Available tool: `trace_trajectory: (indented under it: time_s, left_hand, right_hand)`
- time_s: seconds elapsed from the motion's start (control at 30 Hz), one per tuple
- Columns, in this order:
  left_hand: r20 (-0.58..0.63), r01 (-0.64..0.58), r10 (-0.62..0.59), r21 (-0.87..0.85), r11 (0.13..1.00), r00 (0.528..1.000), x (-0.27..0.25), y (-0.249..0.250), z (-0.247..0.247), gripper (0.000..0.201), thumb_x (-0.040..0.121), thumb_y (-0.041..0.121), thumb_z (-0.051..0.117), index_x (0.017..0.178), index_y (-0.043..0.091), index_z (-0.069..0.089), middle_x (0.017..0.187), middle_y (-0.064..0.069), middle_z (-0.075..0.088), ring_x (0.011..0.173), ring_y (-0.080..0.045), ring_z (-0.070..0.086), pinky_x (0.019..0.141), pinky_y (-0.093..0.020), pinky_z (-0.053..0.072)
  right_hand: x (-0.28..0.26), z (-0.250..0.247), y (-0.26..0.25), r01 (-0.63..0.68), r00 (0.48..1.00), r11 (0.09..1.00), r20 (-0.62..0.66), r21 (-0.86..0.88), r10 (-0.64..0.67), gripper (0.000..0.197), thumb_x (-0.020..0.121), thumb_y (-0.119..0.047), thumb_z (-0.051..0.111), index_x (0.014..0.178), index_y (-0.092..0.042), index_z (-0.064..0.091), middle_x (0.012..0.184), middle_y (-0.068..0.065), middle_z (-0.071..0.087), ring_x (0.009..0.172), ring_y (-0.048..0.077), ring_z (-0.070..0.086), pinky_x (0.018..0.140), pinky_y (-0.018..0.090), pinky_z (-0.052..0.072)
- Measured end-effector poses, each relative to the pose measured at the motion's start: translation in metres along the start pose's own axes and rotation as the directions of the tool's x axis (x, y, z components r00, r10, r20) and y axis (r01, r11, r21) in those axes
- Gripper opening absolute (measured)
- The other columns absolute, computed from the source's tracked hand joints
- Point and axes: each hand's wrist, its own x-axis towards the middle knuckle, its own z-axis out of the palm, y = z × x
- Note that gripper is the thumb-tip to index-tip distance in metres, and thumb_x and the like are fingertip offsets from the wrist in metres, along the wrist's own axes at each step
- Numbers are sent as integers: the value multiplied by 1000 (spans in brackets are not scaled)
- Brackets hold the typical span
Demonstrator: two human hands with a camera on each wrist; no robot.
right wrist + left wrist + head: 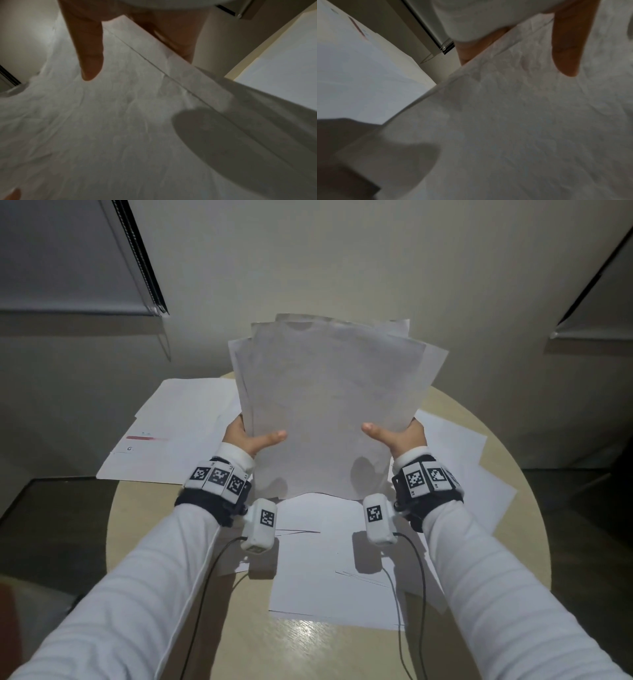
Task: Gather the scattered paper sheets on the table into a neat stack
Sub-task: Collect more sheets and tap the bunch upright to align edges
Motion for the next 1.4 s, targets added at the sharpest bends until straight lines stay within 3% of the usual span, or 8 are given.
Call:
trace_trajectory:
  time_s: [0.1, 0.23, 0.4, 0.57, 0.83, 1.07, 1.23, 1.4]
  left_hand:
    - [-40, -1, 1, 4, 1000, 999, -3, 3, 3, 67, 50, 19, 85, 109, 9, 55, 108, -11, 63, 98, -22, 63, 89, -29, 54]
    - [-49, -28, 30, 50, 998, 998, -4, -2, 3, 93, 39, 37, 86, 120, 4, 53, 118, -16, 64, 112, -27, 61, 100, -43, 48]
    - [11, 15, -16, 35, 999, 1000, -7, 8, 2, 37, 69, -4, 75, 98, 15, 60, 92, 1, 65, 72, 7, 67, 85, -31, 49]
    - [-84, -16, 20, 40, 999, 996, 0, -1, 4, 36, 79, -10, 63, 113, -2, 55, 96, -6, 65, 69, 12, 65, 81, -20, 53]
    - [-98, -50, 52, 18, 999, 994, 11, 12, 4, 34, 73, -13, 68, 104, -2, 60, 89, -2, 70, 71, -5, 66, 84, -30, 52]
    - [-52, -67, 68, 14, 998, 996, 19, 10, 2, 35, 76, -14, 63, 104, 5, 52, 67, 16, 68, 56, 12, 63, 63, -6, 52]
    - [-26, -46, 45, -10, 999, 999, 20, 7, -1, 37, 74, -18, 63, 80, 17, 56, 55, 22, 68, 56, 10, 64, 65, -8, 53]
    - [-5, -50, 50, -19, 999, 999, 22, 3, -3, 39, 65, -16, 69, 79, 18, 56, 57, 23, 69, 57, 10, 63, 66, -12, 52]
  right_hand:
    - [0, 4, -1, -7, 1000, 1000, 28, -20, 8, 48, 62, -12, 85, 104, -9, 61, 99, 7, 66, 88, 19, 66, 83, 27, 54]
    - [-2, 13, 0, -10, 997, 1000, 72, -25, 12, 31, 69, 4, 77, 83, -17, 59, 84, 0, 63, 62, -10, 59, 62, 4, 48]
    - [-1, 11, 2, 23, 993, 999, 113, -32, -20, 38, 70, 8, 74, 89, -20, 59, 89, -4, 64, 76, 2, 64, 79, 24, 54]
    - [0, 13, 3, 44, 997, 996, 73, -75, -39, 31, 74, 7, 71, 78, -20, 57, 78, -8, 61, 54, -15, 58, 60, 5, 48]
    - [-4, 13, -38, 275, 961, 962, -27, 11, -274, 65, 67, 5, 77, 122, -9, 45, 105, -4, 58, 91, -4, 61, 87, 19, 50]
    - [-36, 31, -116, 507, 528, 236, 82, -829, -845, 91, 73, -61, 58, 143, -8, 34, 149, 14, 35, 139, 42, 24, 108, 57, 12]
    - [-25, 31, -133, 407, 876, 81, 364, -910, -316, 67, 84, -58, 50, 143, -33, 29, 151, -8, 31, 145, 18, 12, 108, 67, 0]
    - [-31, 34, -131, 383, 873, 160, 299, -910, -386, 77, 84, -53, 53, 148, -31, 14, 155, -8, 19, 146, 19, 6, 108, 66, 2]
